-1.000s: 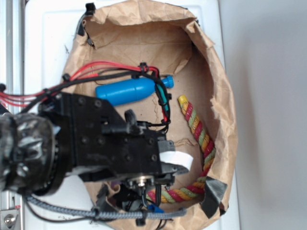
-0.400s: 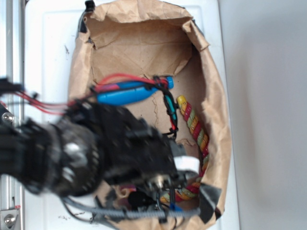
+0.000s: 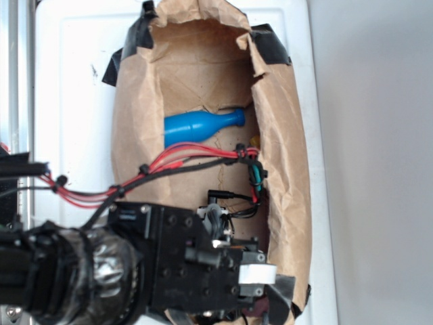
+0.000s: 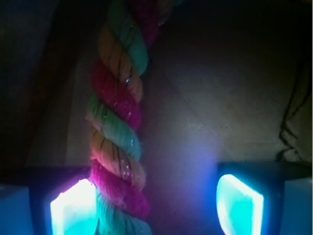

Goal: Grab the multicolored rope.

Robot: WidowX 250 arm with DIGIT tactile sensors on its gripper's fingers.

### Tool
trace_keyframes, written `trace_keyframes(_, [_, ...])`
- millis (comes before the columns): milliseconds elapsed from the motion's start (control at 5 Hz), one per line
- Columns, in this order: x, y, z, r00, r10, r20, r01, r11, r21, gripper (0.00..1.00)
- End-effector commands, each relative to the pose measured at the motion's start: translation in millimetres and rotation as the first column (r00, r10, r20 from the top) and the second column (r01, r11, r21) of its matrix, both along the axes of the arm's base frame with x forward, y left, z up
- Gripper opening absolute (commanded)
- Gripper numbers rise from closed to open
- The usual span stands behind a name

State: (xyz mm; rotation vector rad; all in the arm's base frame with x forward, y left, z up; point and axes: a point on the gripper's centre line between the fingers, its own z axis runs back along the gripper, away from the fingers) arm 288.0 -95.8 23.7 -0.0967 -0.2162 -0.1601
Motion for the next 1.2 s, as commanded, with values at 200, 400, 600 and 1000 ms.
trace_keyframes(200, [9.0, 38.4, 40.3, 0.992, 0.117, 0.053, -0.11, 0.988, -0.112, 0.0])
trace_keyframes(400, [12.8, 50.4, 46.8, 0.984, 0.158, 0.085, -0.149, 0.983, -0.105, 0.0])
trace_keyframes(600, [18.4, 79.8, 56.4, 0.955, 0.277, 0.105, -0.271, 0.96, -0.071, 0.0])
trace_keyframes(1000, [7.6, 123.5, 122.7, 0.889, 0.444, 0.114, -0.435, 0.895, -0.099, 0.0])
